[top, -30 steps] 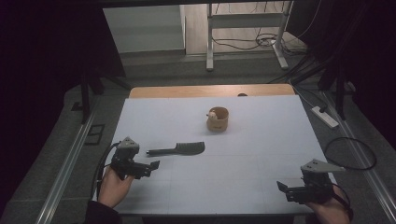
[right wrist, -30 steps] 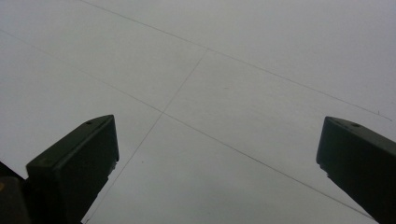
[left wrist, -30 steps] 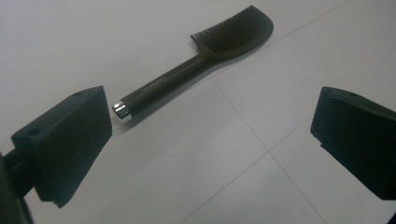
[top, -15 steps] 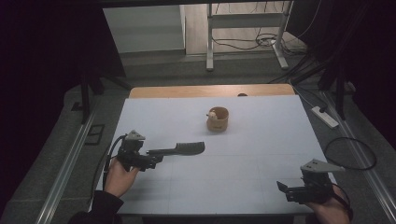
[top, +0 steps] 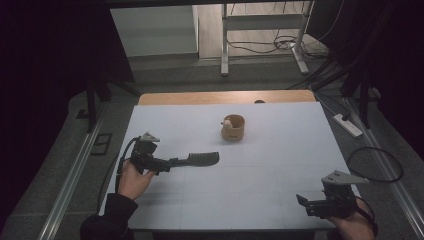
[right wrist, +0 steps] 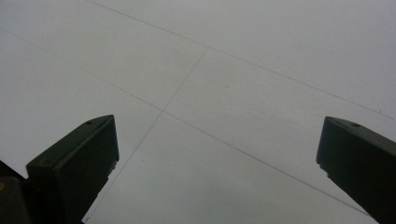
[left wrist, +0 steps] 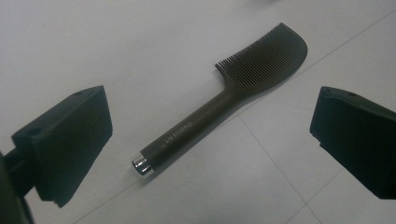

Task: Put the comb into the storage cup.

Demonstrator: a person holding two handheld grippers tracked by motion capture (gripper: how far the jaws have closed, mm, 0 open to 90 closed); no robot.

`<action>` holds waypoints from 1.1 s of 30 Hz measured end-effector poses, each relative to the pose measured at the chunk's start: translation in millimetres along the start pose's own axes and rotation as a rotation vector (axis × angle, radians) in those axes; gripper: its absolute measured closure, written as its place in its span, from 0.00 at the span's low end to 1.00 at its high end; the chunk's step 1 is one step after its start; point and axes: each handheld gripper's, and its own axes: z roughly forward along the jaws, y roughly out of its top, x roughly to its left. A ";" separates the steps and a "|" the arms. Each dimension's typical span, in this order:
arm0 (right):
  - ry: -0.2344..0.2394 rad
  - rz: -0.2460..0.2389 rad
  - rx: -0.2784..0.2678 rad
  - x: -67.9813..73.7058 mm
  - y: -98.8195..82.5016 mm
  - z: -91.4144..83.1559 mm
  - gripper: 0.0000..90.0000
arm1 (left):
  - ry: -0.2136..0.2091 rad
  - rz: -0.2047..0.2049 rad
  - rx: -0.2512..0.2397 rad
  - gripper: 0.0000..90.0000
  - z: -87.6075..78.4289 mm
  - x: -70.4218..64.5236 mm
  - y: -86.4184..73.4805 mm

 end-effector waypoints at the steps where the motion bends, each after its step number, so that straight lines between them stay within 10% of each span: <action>1: 0.000 0.000 0.000 0.0 0.0 0.0 0.00 | -0.001 0.001 0.002 0.00 0.9 0.5 0.6; 33: 0.000 -0.003 0.009 0.1 0.0 0.5 0.00 | -0.014 0.036 0.072 0.00 41.7 3.3 39.1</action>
